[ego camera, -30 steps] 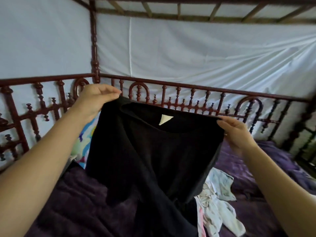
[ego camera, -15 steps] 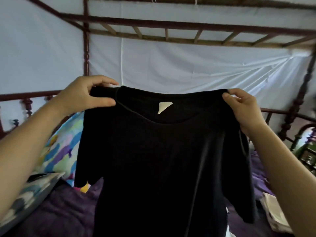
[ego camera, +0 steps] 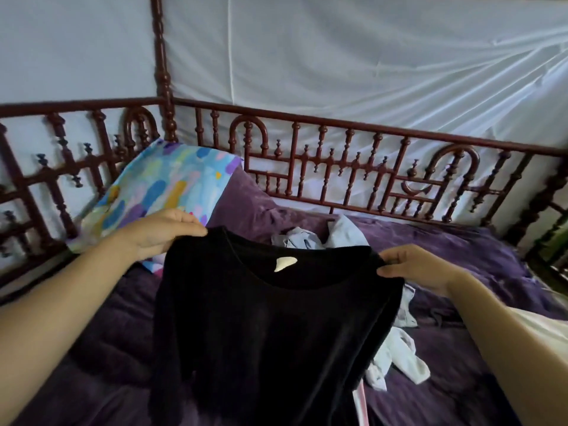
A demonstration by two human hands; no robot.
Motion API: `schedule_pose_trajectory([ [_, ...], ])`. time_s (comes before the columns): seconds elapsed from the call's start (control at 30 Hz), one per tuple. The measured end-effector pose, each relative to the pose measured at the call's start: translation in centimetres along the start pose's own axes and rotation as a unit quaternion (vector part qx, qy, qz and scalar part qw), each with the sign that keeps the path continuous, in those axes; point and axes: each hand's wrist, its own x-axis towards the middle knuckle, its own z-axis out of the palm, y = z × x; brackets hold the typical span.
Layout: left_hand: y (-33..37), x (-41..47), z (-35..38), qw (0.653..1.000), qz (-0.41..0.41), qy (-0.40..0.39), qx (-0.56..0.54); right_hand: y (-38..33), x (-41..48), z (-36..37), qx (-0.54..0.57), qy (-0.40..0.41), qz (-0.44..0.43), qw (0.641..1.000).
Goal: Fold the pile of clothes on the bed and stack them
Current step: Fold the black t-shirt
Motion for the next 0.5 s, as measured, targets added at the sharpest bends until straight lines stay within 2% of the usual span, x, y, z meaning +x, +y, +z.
schedule_pose_trajectory([
  [0.13, -4.4, 1.4, 0.6, 0.998, -0.035, -0.008, 0.046, 3.5, 1.3, 2.3, -0.125, -0.071, 0.059, 0.988],
  [0.2, -6.5, 2.1, 0.8, 0.985, -0.028, -0.019, 0.168, 4.5, 1.5, 3.7, -0.14, -0.123, 0.099, 0.977],
  [0.27, -8.3, 3.3, 1.1, 0.942, -0.013, -0.025, 0.334, 5.3, 2.0, 4.8, -0.151, -0.177, 0.138, 0.963],
  [0.33, -9.4, 4.3, 1.8, 0.882, -0.014, -0.021, 0.471, 5.8, 2.9, 5.5, -0.196, -0.214, 0.172, 0.941],
  [0.4, -9.9, 5.3, 2.5, 0.852, -0.028, -0.009, 0.523, 5.7, 4.1, 5.8, -0.258, -0.241, 0.195, 0.915],
  [0.47, -9.7, 7.0, 2.9, 0.88, -0.038, 0.013, 0.473, 5.2, 6.1, 5.7, -0.305, -0.232, 0.196, 0.903],
  [0.5, -9.3, 8.2, 3.2, 0.901, -0.036, 0.043, 0.43, 5.1, 7.5, 5.4, -0.288, -0.177, 0.193, 0.921],
])
